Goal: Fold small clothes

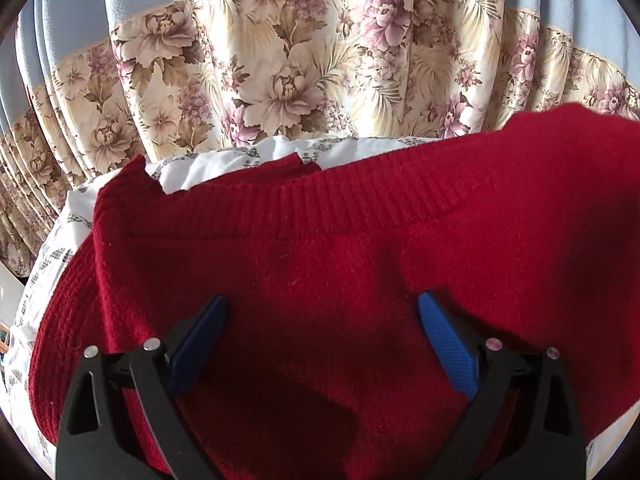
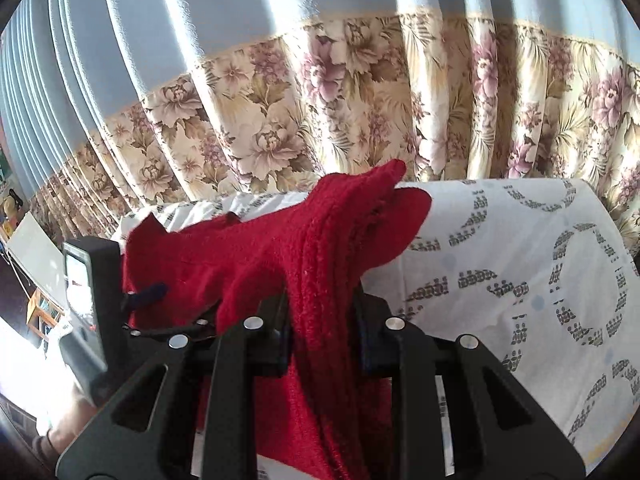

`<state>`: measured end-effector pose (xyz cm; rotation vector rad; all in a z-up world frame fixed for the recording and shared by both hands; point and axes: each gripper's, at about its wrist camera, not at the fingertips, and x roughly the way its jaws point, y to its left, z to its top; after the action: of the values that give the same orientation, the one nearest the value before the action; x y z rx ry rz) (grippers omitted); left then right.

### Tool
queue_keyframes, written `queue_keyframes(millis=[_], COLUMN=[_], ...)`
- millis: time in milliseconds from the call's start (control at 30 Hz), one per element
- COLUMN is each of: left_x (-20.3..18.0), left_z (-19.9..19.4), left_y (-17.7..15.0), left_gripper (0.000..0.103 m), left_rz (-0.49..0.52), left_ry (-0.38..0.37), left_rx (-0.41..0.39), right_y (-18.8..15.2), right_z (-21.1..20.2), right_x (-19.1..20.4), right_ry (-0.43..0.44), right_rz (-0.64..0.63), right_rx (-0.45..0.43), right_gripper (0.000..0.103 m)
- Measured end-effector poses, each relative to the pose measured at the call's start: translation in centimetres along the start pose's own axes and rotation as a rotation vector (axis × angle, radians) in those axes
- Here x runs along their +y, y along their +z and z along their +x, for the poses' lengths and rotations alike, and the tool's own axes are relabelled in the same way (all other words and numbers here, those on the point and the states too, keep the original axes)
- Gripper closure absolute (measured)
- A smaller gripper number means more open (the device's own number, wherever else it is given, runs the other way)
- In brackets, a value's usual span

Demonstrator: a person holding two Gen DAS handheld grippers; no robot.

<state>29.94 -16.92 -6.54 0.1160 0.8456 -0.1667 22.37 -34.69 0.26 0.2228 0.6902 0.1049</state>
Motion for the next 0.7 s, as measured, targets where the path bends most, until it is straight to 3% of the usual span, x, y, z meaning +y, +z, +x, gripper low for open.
queue_keyframes(millis=[200, 367, 433, 700], left_x=[2.2, 5.0, 7.2, 15.5], left_z=[-2.1, -5.0, -6.1, -9.6], left_y=[0.9, 1.7, 2.0, 2.0], left_gripper=[0.007, 0.007, 0.007, 0.007], left_rz=[-0.025, 0.072, 0.067, -0.052], left_ry=[-0.028, 0.124, 0.158, 0.107], left_rx=[-0.03, -0.118, -0.149, -0.156], right_y=[1.5, 2.6, 3.1, 3.9], right_z=[-0.9, -0.9, -0.5, 2.1], right_x=[2.1, 5.7, 7.5, 15.1], right_ry=[0.004, -0.026, -0.034, -0.025], right_rz=[0.03, 0.008, 0.001, 0.001], right_rx=[-0.012, -0.01, -0.009, -0.018], right_gripper=[0.079, 0.079, 0.079, 0.079])
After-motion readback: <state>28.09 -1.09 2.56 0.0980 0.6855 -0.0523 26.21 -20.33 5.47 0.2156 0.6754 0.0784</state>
